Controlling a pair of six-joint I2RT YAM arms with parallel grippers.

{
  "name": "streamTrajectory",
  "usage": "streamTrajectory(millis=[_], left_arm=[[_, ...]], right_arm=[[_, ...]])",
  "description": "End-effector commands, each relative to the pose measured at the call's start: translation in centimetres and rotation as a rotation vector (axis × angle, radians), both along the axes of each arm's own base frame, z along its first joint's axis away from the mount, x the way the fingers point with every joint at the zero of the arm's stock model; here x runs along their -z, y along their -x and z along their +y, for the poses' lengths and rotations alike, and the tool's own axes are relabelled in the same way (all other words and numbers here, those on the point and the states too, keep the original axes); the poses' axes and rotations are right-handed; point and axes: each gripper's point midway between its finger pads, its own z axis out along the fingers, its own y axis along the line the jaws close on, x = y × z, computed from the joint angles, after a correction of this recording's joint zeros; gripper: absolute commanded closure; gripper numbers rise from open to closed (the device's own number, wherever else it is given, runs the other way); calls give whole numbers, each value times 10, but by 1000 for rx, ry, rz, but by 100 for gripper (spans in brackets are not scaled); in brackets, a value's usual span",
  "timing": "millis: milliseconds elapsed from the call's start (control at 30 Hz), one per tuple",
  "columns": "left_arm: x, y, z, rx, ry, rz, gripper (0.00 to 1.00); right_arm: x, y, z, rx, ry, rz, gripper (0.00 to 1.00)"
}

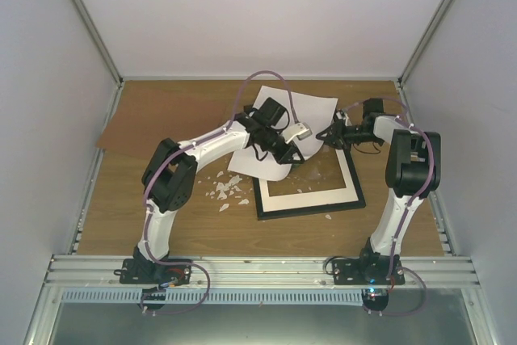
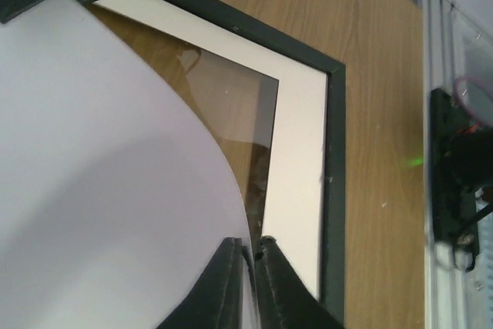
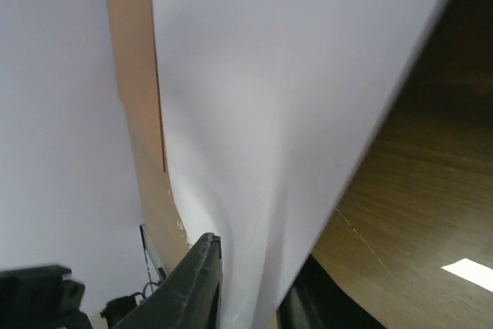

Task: Put the photo into the frame
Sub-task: Turn over the photo at the center of the board, then place the photo frame item in the photo frame.

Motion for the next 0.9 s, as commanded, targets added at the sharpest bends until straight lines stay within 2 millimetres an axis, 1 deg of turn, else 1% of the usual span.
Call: streamTrajectory(millis=[0,67,100,167,233,267,333,400,467,533,633,733,867], left_arm=[[-10,-9,-14,-10,17,-74,80],[-17,-7,-9,8,13,-81,63],[-23,-7,-3,16,24,-80,51],[-43,-13,19,8,66,-84,30],[-58,-25,47,-29,70,-120,10],[-64,-29,61,-45,57,-144,3],[-61,-39,85,-83,11,-158,1],[-53,-46,107,-129,-21,-133,1],[-44,-53,132,-197,-39,-99,1],[-32,-54,149,-246,-50,-65,1],[-22,-52,162,-271,-76,-57,1],[-16,-49,167,-280,-90,-51,1],[-13,-51,175,-306,-96,-48,1]], right_arm=[[8,-6,-8,17,84,-6,85],[11,-7,-14,7,145,-24,94],[10,-8,-18,-1,178,-41,98],[5,-8,-24,-47,232,-101,100],[0,-2,-24,-103,252,-140,99],[-3,1,-22,-129,242,-149,99],[-5,8,-19,-199,224,-173,99],[-10,18,-13,-284,174,-199,99],[-9,20,-15,-340,172,-229,99],[-4,18,-19,-388,175,-236,99],[4,13,-26,-458,200,-240,100],[17,7,-38,-496,249,-212,99],[25,-2,-52,-519,333,-217,99]])
